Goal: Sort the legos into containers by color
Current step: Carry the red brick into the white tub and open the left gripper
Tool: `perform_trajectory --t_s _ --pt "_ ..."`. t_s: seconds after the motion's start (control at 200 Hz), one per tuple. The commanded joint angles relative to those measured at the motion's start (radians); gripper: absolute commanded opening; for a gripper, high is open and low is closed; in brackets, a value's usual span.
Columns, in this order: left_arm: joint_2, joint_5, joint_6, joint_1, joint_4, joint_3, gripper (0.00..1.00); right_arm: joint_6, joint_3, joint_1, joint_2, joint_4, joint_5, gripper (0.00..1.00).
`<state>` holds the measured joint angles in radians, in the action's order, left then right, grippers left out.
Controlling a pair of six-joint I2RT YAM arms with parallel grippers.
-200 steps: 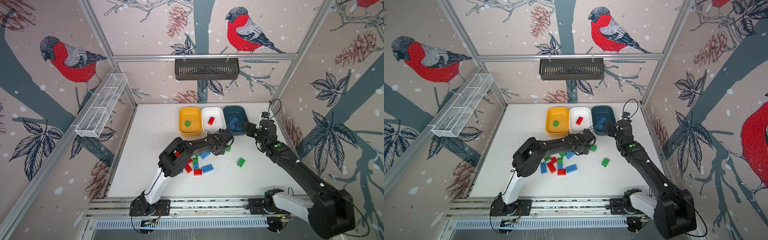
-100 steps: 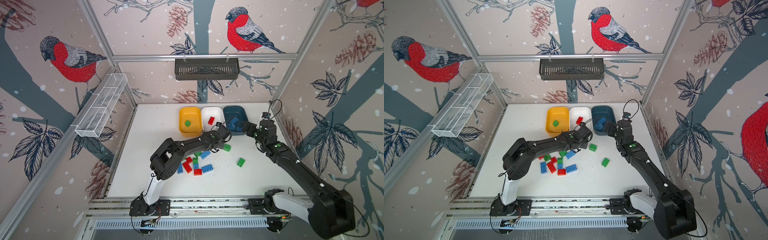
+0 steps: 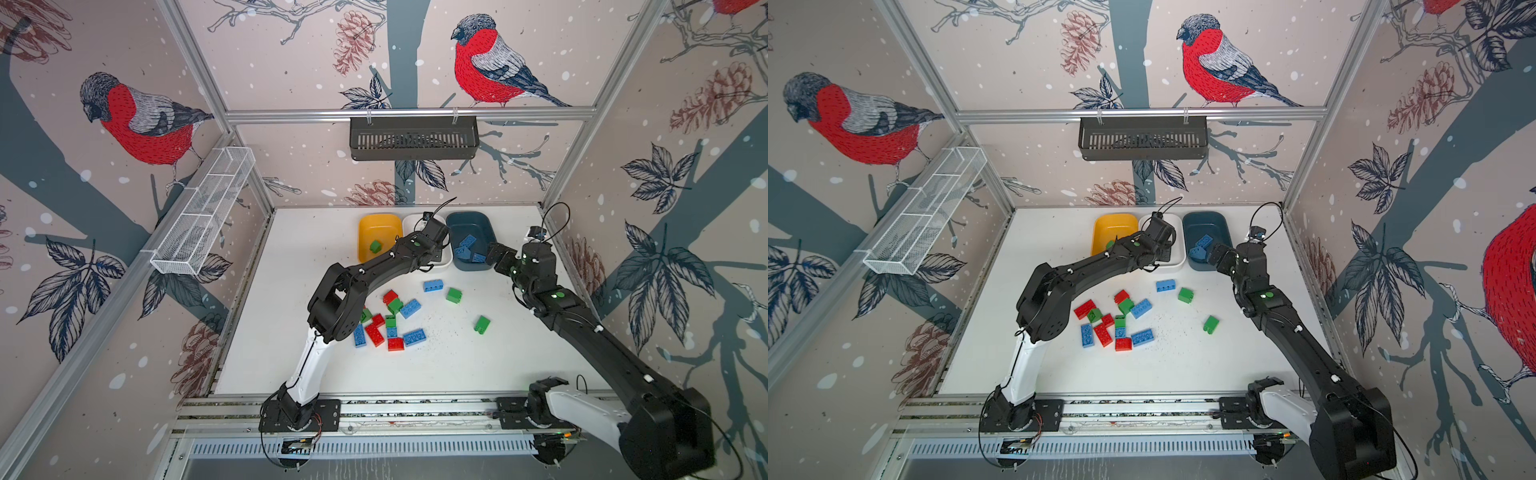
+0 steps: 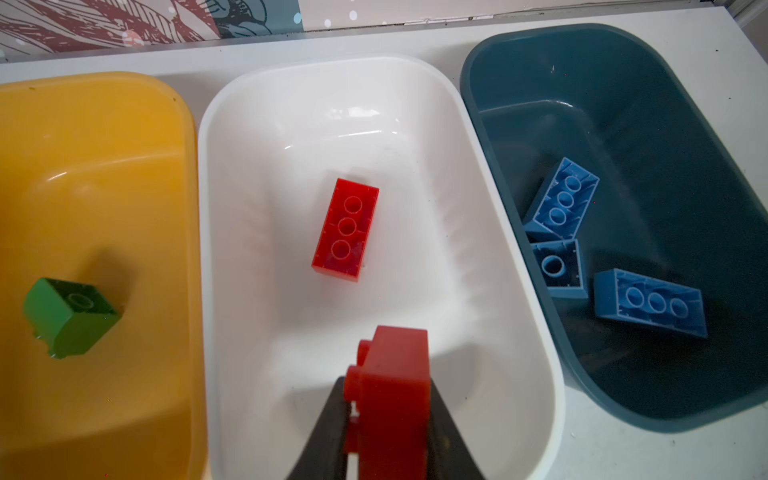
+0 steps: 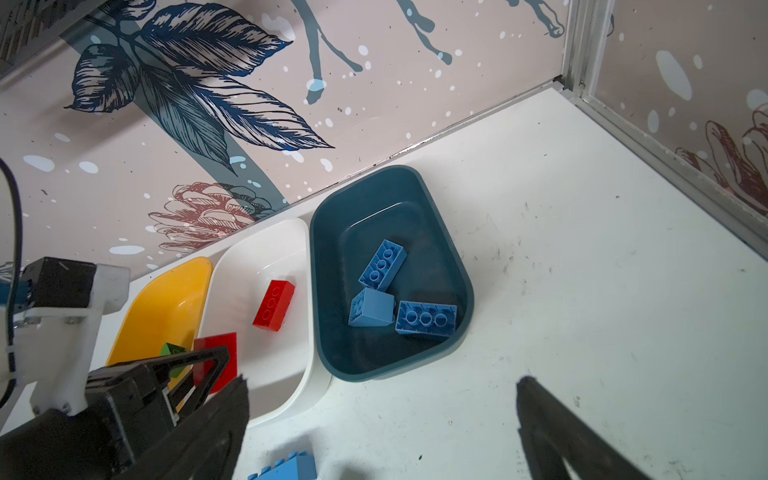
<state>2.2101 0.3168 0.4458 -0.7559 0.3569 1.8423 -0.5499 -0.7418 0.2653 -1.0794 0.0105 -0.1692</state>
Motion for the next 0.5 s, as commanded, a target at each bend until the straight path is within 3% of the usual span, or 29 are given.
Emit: perform_trajectory --t_s 0.0,0.325,0.49 --pt "0.036 0.007 -0.040 0.016 0.008 0.058 0.28 -0.019 0.007 0.000 0.008 -0.006 -0.014 1.00" --pt "0.106 -0.028 -0.098 0.021 0.010 0.189 0.37 -0.024 0.013 0.001 0.003 -0.004 0.014 1.00" --pt "0.061 -0.028 -0.104 0.020 0.004 0.153 0.52 -0.021 0.012 0.002 -0.019 -0.009 0.054 0.99"
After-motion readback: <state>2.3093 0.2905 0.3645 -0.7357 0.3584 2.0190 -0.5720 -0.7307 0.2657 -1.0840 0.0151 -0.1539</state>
